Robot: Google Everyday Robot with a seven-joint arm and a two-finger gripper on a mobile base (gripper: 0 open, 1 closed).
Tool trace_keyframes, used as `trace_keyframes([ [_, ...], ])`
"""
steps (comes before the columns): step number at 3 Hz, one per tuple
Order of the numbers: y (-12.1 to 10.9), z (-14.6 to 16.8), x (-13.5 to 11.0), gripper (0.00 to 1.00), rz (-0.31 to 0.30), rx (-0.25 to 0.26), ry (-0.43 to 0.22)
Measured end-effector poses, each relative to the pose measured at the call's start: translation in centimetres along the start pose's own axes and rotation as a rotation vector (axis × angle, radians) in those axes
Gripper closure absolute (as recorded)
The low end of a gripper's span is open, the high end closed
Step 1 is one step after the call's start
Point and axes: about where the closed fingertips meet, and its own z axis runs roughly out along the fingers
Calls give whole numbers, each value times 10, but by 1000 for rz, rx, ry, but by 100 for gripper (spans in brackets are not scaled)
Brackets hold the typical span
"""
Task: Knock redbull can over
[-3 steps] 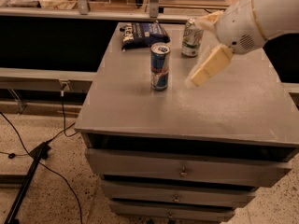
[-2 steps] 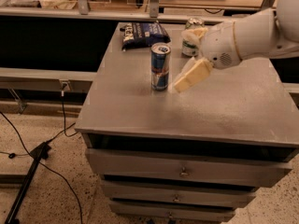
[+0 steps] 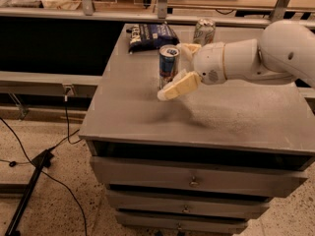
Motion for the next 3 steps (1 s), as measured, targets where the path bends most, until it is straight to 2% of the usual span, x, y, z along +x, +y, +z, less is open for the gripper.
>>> trace_keyframes([
  [1,-7,16,9,15,70,5,-85],
  [2,-10,27,9,37,122,1,-167],
  [3,-12,32,11,61,159,8,-217],
])
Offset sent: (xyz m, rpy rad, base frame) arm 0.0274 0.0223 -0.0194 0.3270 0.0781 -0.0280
